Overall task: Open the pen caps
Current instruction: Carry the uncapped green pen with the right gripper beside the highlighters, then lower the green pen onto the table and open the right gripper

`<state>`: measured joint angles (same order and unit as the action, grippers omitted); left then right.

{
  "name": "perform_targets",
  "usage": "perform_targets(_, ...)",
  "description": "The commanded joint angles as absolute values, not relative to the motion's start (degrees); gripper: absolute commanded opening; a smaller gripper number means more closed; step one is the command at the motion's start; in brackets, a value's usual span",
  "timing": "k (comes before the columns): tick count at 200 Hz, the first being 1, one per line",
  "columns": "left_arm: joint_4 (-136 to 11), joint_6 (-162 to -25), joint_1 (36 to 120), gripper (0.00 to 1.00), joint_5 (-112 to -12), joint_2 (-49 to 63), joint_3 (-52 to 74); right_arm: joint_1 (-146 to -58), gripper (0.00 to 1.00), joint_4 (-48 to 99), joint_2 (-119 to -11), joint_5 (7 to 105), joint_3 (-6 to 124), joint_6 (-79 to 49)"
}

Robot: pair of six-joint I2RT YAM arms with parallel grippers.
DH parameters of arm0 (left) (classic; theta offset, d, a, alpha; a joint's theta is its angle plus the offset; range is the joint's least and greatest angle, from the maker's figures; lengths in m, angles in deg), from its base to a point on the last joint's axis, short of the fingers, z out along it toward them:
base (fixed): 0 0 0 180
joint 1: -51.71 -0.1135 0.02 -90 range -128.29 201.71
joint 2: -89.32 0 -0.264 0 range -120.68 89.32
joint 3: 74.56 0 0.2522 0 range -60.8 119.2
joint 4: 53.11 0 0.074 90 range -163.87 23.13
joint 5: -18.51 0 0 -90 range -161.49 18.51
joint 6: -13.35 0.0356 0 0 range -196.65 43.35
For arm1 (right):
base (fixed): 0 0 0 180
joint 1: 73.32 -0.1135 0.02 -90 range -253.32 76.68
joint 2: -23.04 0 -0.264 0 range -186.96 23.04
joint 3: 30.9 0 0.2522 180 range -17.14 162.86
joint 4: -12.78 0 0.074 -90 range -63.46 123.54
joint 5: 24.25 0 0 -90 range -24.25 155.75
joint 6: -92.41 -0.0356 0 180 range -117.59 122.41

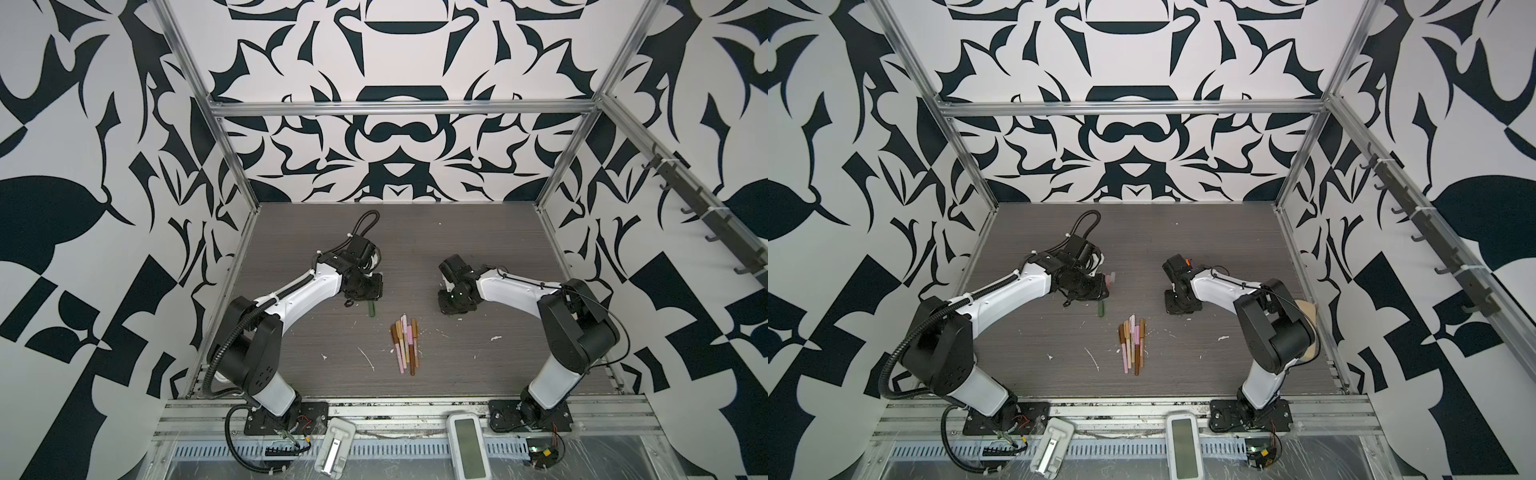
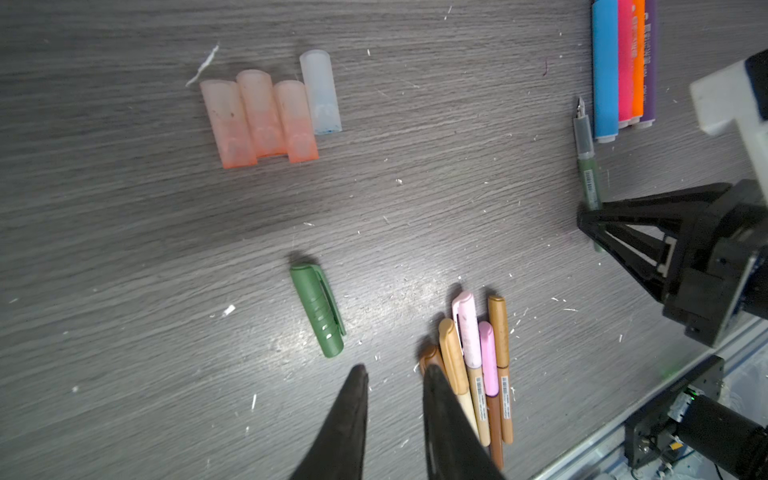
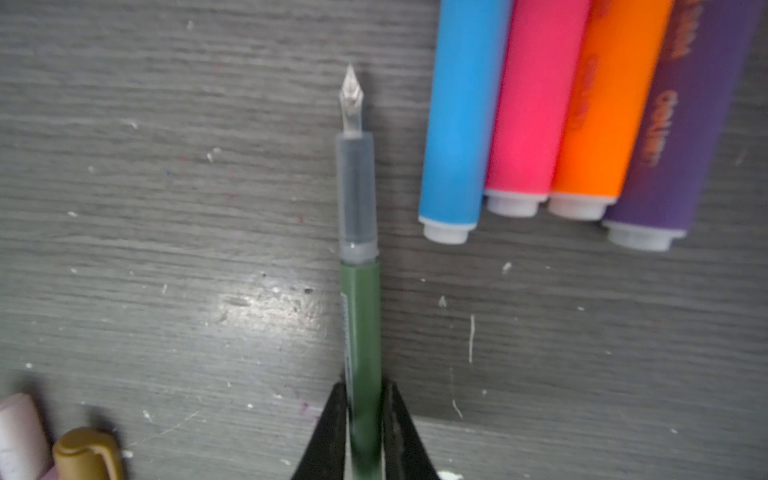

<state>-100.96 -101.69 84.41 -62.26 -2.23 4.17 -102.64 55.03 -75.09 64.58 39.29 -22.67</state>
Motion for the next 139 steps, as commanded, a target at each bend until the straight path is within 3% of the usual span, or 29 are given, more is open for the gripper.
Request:
perform_targets(1, -101.3, -101.4, 84.6, 0.28, -61.6, -0.9, 3.1, -102.4, 0.23, 55.3, -74.6, 65.0, 40.5, -22.2)
perform_targets(54, -101.2, -101.5, 84.5, 0.28, -61.3, -0.8, 3.2, -102.4, 0.24, 55.7, -74.1, 64.7, 40.8, -22.1)
perform_targets(67, -101.2, -101.6, 84.6, 0.28, -61.2, -0.8, 3.3, -102.4, 0.37, 55.9, -73.7, 64.5, 41.0, -21.9)
perform_targets(79, -101.3, -101.6, 84.6, 0.28, -61.2, -0.8, 3.5, -102.4, 0.43, 56.0, -72.8, 64.4, 41.0, -21.6)
perform_targets(139, -101.7, -101.6, 84.6, 0.28, -61.0, -0.6, 4.3, -102.4, 0.43, 59.5, -65.9, 64.6, 41.1, -21.4)
